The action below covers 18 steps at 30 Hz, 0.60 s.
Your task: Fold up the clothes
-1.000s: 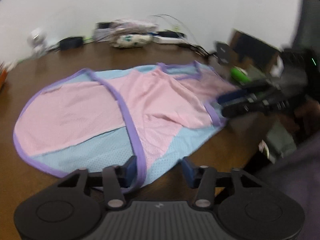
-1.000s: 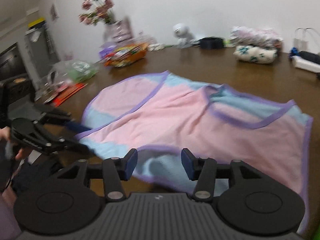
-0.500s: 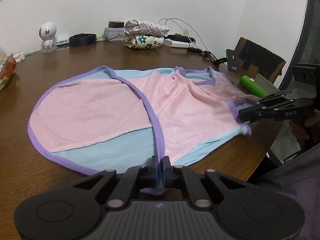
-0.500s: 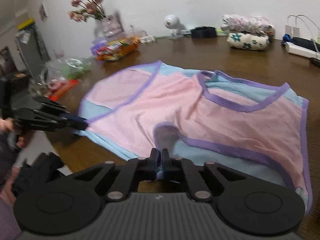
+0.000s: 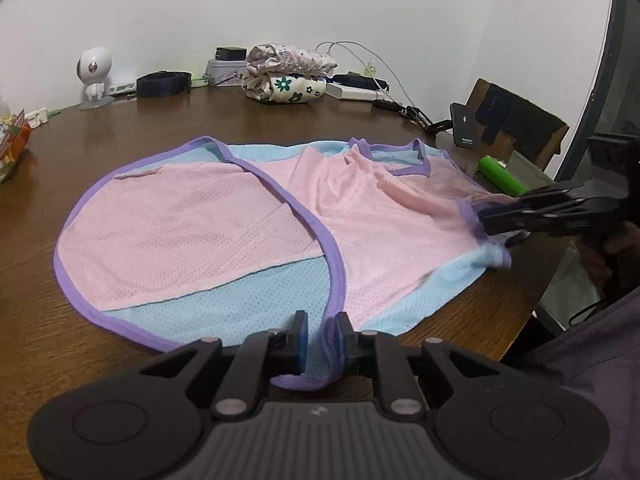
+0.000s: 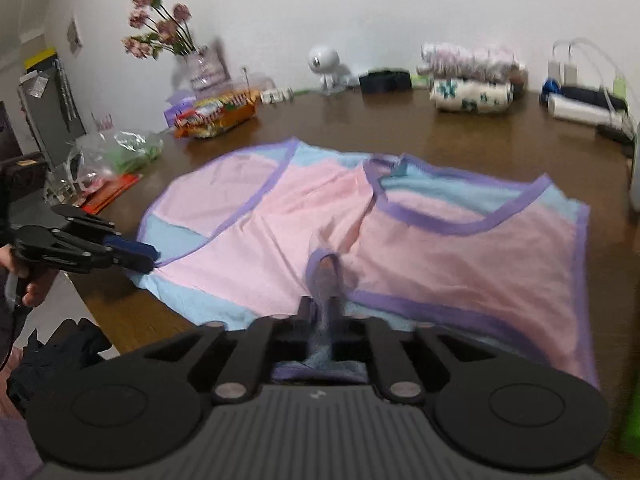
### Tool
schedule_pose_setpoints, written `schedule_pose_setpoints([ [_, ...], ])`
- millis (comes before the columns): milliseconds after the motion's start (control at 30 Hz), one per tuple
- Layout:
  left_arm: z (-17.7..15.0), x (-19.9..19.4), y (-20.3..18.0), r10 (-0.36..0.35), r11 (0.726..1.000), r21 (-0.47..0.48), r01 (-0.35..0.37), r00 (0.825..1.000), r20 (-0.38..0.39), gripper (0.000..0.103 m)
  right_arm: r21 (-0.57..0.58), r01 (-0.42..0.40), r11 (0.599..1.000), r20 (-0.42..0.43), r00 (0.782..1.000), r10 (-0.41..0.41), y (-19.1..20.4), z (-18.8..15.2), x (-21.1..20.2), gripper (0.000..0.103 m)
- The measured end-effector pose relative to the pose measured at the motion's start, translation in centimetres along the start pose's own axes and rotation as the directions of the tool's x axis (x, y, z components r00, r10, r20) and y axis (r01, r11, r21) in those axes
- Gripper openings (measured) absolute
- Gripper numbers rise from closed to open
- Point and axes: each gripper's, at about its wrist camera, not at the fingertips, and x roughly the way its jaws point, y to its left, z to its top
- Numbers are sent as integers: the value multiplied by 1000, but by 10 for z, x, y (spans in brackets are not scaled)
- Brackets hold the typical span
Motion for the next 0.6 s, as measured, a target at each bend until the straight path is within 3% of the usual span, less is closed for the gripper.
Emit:
schedule_pose_setpoints([
  [33, 0, -2, -2, 6, 1000, 9, -6, 1000, 1, 21, -21, -2, 1000, 21, 1000, 2, 1, -2, -6, 56],
  [67, 0, -4, -4, 5, 1000, 20, -5, 1000, 3, 31, -51, -5, 999, 47, 999, 7, 3, -4, -12, 58],
  [233, -5, -13, -14, -66, 993, 100, 65, 998, 4, 36, -257, -38, 966, 49, 997, 52, 22, -20, -17, 58],
  [333, -7, -8, -20, -68, 986, 151, 70, 997, -18, 36, -355, -62, 933, 23, 997, 75, 33, -26, -7, 57],
  [433, -8, -4, -19, -75, 981, 178, 77, 997, -20, 30, -394, -77, 916, 5, 996, 86, 36, -29, 3, 44],
  [533, -9, -3, -12, -94, 981, 167, 95, 995, -17, 4, -370, -91, 924, 3, 995, 99, 32, -31, 5, 11],
  [600, -11, -5, -10, -107, 981, 161, 109, 994, -19, 3, -360, -111, 926, -13, 993, 114, 29, -30, 3, 9],
])
